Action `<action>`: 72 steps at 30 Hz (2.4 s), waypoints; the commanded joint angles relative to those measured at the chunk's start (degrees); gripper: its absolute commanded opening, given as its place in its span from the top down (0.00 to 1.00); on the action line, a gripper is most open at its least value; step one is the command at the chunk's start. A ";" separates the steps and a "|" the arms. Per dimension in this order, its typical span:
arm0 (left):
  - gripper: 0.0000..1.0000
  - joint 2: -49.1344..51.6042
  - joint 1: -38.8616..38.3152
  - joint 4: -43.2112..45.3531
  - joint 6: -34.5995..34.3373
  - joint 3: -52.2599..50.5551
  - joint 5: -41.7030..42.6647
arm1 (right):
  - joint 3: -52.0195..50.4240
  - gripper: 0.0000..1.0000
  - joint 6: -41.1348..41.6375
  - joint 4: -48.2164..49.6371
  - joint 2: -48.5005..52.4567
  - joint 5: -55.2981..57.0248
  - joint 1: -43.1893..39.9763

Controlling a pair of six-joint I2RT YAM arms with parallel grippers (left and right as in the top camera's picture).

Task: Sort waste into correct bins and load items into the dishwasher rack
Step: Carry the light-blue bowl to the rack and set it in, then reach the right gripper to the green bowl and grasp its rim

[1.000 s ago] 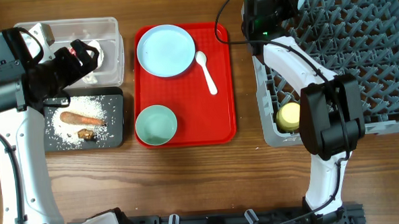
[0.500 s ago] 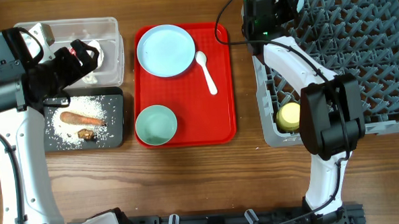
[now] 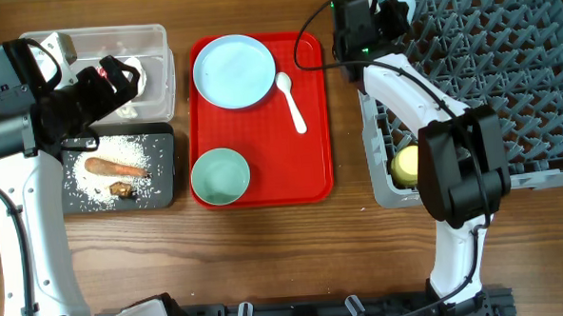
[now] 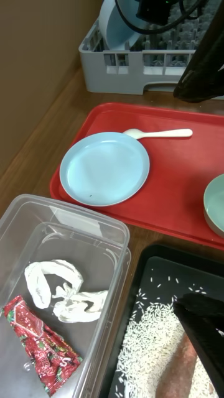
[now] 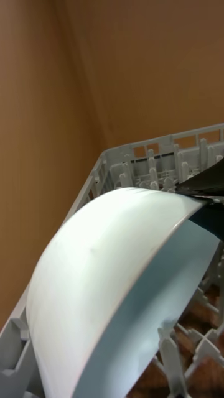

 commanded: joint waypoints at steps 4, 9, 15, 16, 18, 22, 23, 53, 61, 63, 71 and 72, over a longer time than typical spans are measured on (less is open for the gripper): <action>0.00 -0.11 0.22 0.11 0.48 0.37 -0.11 | 0.15 0.77 1.51 -3.06 0.92 -2.56 2.82; 0.00 -0.11 0.22 0.11 0.48 0.37 -0.11 | 0.17 0.00 7.13 -4.39 0.55 -2.47 3.08; 0.00 -0.11 0.22 0.11 0.48 0.37 -0.11 | 0.17 0.00 11.89 -5.18 -3.06 -2.58 4.55; 0.00 -0.11 0.22 0.11 0.50 0.37 -0.11 | 0.20 0.00 12.48 -5.44 -3.89 -2.86 4.68; 0.00 -0.11 0.22 0.11 0.50 0.37 -0.11 | 0.22 0.00 13.84 -7.23 -6.12 -4.85 4.98; 0.00 -0.11 0.22 0.11 0.48 0.37 -0.11 | 0.24 0.00 20.06 -14.49 -11.91 -15.13 5.11; 0.00 -0.11 0.22 0.11 0.48 0.37 -0.11 | 0.24 0.00 22.75 -17.09 -13.53 -19.74 5.11; 0.00 -0.11 0.22 0.11 0.50 0.37 -0.11 | -10.73 0.56 68.96 -27.69 -7.56 -74.42 23.08; 0.00 -0.11 0.22 0.11 0.50 0.37 -0.11 | -10.73 0.70 70.73 -28.72 -6.38 -74.12 23.41; 0.00 -0.11 0.22 0.11 0.48 0.37 -0.11 | -10.73 0.70 71.34 -28.74 -5.75 -74.79 23.61; 0.00 -0.11 0.22 0.11 0.50 0.37 -0.11 | -10.73 0.72 72.61 -29.09 -4.24 -78.20 26.14; 0.00 -0.11 0.22 0.11 0.50 0.37 -0.11 | -10.67 0.76 72.76 -29.03 -3.80 -78.09 26.49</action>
